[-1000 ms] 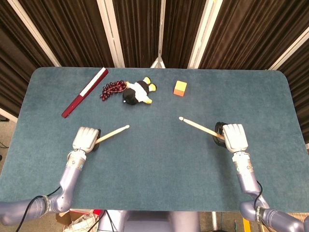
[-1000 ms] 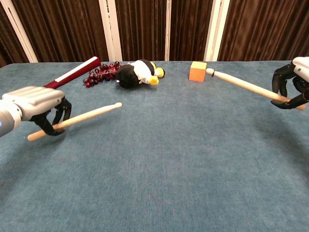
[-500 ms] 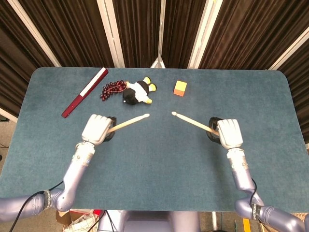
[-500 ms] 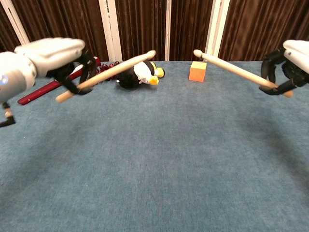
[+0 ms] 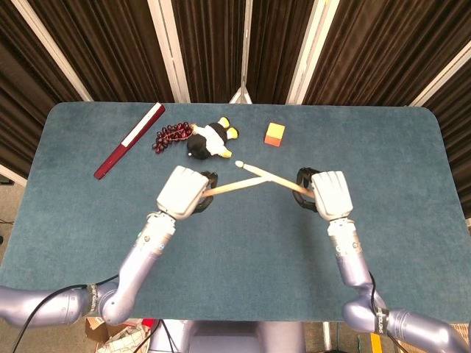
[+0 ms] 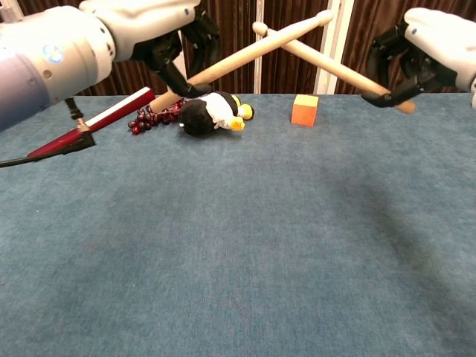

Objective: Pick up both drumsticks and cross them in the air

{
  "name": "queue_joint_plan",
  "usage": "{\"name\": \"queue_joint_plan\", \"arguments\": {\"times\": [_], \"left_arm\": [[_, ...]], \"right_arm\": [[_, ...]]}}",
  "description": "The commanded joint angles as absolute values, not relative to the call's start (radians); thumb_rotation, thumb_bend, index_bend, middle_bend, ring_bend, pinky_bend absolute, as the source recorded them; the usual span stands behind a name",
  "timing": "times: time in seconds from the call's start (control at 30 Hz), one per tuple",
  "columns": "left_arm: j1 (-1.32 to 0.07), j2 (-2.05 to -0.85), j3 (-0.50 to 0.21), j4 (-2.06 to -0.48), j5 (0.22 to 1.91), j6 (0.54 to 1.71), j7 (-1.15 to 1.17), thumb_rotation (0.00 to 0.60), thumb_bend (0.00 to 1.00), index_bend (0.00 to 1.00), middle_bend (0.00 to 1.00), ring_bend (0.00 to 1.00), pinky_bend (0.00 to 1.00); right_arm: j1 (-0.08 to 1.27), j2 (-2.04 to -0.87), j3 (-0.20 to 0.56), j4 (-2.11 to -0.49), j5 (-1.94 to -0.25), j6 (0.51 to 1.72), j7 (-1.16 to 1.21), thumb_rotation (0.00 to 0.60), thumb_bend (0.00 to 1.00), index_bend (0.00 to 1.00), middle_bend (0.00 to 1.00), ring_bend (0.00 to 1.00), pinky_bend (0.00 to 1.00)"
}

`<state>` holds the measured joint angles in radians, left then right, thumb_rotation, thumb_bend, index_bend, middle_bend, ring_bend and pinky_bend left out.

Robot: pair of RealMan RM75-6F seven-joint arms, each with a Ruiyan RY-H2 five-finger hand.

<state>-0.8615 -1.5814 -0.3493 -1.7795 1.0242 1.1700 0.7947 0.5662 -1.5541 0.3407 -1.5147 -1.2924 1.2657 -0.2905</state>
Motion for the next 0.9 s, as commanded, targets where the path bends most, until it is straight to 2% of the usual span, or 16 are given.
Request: {"name": "queue_joint_plan", "arguments": {"times": [0.03,0.43,0.9], "left_arm": [[-0.88,-1.593,-0.36,-1.785,1.006,1.173,0.815,0.6,0.6,0.63,0.73,0.87,0.98],[-0.924,-1.619,-0.38,-1.795,0.966,1.22,0.877,0.6,0.61,0.63,0.73,0.87,0.98],[-0.946,-1.621,-0.385,-1.815,0.944,1.247,0.892,0.6,0.61,0.63,0.73,0.87,0.98]], "right_arm": [[0.577,-1.545,0.359,-1.554,-1.277,1.273,-0.318,0.6,0.52,0.82,0.65,0.84,0.87],[0.579,-1.513,0.365,-1.644,-1.268,1.292,-0.359,0.6,0.52,0.82,0.65,0.84,0.87],[0.579,-1.503,0.353,-1.672,-1.272,1.309,-0.371,0.6,0.52,0.82,0.65,0.84,0.87]]}}
